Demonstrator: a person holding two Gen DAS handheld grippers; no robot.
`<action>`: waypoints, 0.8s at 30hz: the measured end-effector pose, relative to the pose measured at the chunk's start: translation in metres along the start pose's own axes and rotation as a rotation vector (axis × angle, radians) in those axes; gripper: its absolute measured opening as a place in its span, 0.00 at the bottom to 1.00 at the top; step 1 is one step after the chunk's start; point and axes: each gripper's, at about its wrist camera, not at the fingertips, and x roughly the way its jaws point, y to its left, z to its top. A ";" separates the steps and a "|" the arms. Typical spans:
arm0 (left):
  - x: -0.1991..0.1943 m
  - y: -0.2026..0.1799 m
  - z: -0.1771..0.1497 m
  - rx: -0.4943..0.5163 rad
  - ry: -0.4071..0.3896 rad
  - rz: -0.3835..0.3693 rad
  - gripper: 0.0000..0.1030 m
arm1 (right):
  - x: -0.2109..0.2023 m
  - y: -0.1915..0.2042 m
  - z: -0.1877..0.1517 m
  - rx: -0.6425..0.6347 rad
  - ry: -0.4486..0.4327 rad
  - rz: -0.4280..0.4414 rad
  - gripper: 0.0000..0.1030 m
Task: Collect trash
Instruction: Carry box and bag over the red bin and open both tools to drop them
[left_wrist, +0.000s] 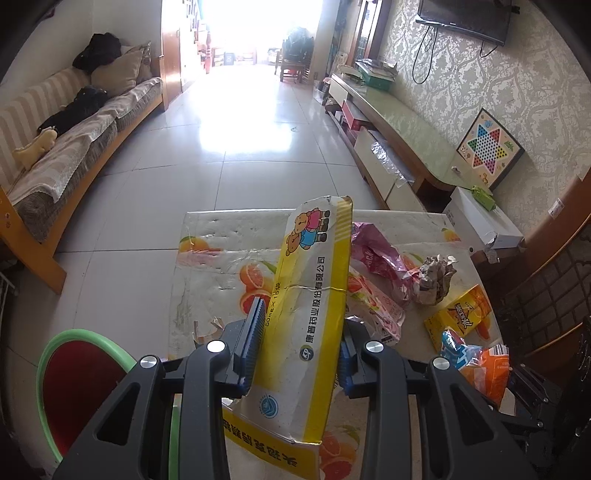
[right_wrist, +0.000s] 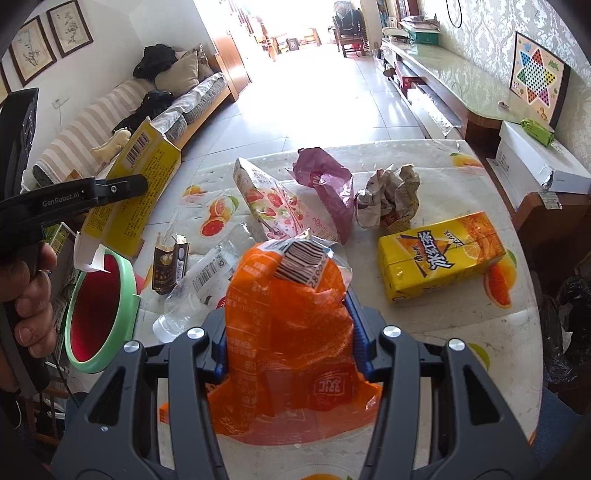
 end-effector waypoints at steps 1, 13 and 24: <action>-0.008 0.000 -0.004 -0.002 -0.008 -0.001 0.31 | -0.006 0.001 0.000 -0.006 -0.008 -0.002 0.47; -0.093 0.026 -0.049 -0.085 -0.092 0.021 0.31 | -0.076 0.033 0.009 -0.108 -0.124 -0.026 0.47; -0.124 0.074 -0.078 -0.178 -0.122 0.085 0.31 | -0.086 0.088 0.018 -0.206 -0.157 0.028 0.47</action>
